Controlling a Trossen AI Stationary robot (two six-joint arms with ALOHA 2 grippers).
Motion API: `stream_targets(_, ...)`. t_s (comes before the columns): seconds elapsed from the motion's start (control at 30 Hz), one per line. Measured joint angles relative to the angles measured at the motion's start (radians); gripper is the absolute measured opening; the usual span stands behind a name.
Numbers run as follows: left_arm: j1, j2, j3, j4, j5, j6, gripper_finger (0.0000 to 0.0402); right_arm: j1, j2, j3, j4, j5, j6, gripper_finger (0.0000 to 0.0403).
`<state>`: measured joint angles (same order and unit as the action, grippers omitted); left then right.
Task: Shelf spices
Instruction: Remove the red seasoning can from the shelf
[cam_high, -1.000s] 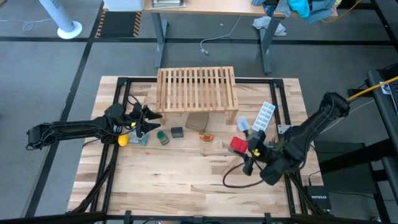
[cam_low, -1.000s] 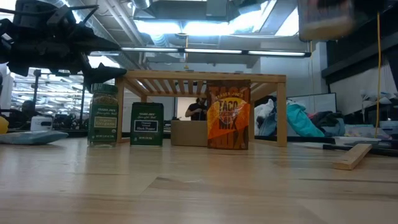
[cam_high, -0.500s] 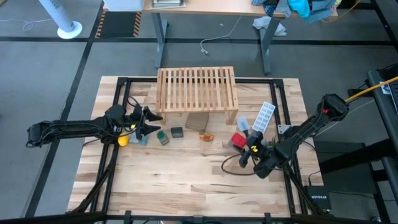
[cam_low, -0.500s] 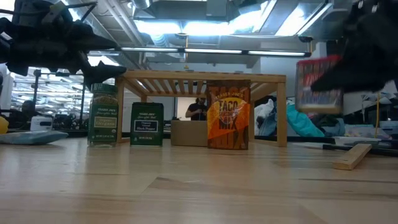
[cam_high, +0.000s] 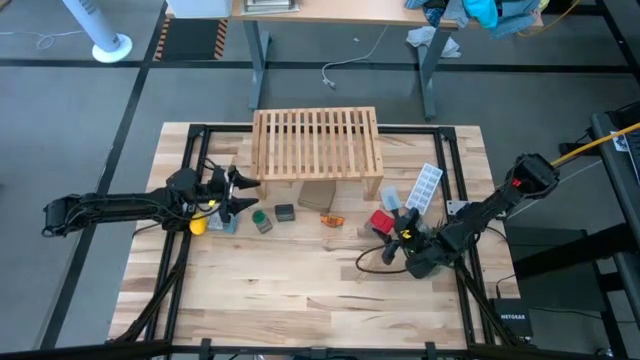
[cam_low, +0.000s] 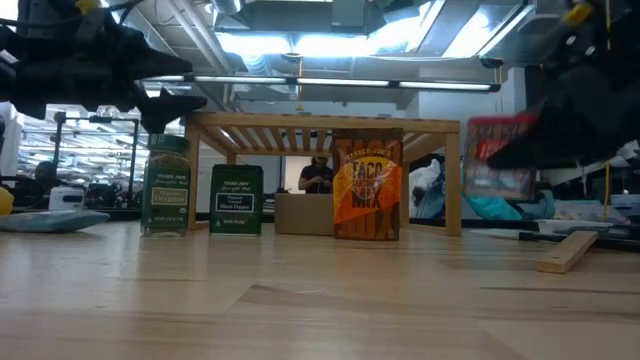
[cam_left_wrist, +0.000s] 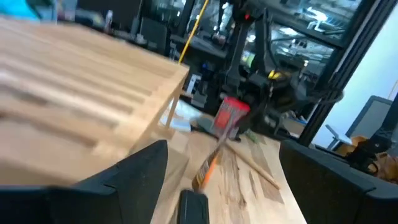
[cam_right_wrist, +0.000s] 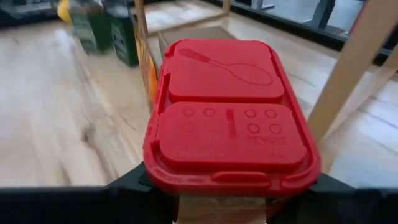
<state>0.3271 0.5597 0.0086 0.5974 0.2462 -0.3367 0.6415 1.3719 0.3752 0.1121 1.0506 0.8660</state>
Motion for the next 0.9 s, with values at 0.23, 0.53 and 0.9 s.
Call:
stream_targets(0.23,0.0,-0.001,0.0,0.051,-0.001,0.02,0.0301,-0.093,0.18,0.0,0.196,-0.103,-0.072,0.0181)
stream_targets(0.53,0.0,-0.001,0.0,0.046,-0.001,0.019,0.0301,-0.163,0.325,0.002,0.384,-0.133,-0.113,0.0193)
stream_targets(0.9,0.0,-0.001,0.003,0.125,-0.008,0.067,0.0301,-0.165,0.33,0.023,0.366,-0.206,-0.114,0.022)
